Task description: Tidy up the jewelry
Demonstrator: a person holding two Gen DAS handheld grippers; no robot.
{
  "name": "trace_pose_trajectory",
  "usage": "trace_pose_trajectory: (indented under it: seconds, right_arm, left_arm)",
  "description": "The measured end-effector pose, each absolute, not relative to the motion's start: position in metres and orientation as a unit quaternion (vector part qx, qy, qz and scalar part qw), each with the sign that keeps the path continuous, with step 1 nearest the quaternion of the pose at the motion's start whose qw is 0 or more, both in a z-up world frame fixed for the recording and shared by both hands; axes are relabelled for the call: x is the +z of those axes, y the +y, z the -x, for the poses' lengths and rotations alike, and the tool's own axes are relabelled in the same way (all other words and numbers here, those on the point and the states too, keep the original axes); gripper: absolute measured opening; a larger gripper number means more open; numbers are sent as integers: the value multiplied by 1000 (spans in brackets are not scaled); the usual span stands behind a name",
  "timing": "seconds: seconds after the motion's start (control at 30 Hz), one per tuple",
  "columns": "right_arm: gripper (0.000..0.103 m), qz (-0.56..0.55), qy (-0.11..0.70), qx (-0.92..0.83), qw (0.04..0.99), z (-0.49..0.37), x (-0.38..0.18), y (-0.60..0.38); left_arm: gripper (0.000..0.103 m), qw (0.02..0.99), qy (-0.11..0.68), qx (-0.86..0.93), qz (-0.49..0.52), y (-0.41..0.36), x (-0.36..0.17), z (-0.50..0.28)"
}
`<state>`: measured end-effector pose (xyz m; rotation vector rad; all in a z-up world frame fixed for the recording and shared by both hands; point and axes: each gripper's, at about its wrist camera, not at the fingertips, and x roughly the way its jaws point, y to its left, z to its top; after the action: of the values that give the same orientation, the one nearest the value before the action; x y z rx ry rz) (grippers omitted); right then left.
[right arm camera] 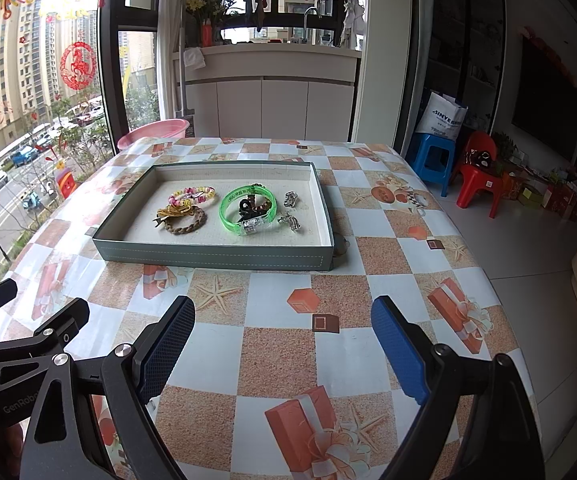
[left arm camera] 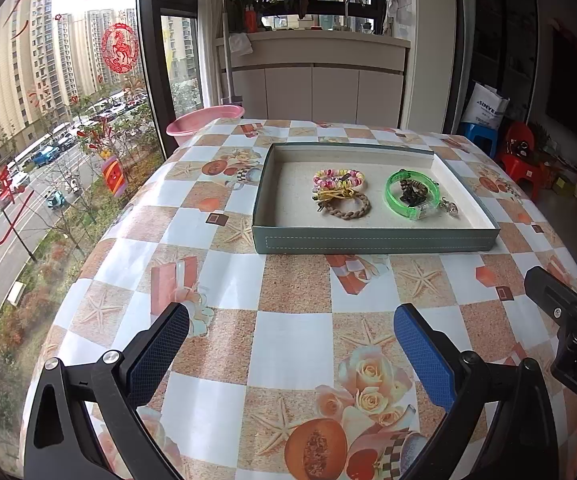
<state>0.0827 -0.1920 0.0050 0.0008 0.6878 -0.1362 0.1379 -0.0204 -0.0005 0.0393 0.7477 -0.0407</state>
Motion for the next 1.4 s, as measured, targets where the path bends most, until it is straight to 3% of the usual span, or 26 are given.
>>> trace_pose_trajectory:
  seconds: [1.4]
  right_arm:
    - [91, -2, 337, -67, 939, -82, 5, -192]
  left_arm:
    - [103, 930, 367, -16, -20, -21, 0, -138]
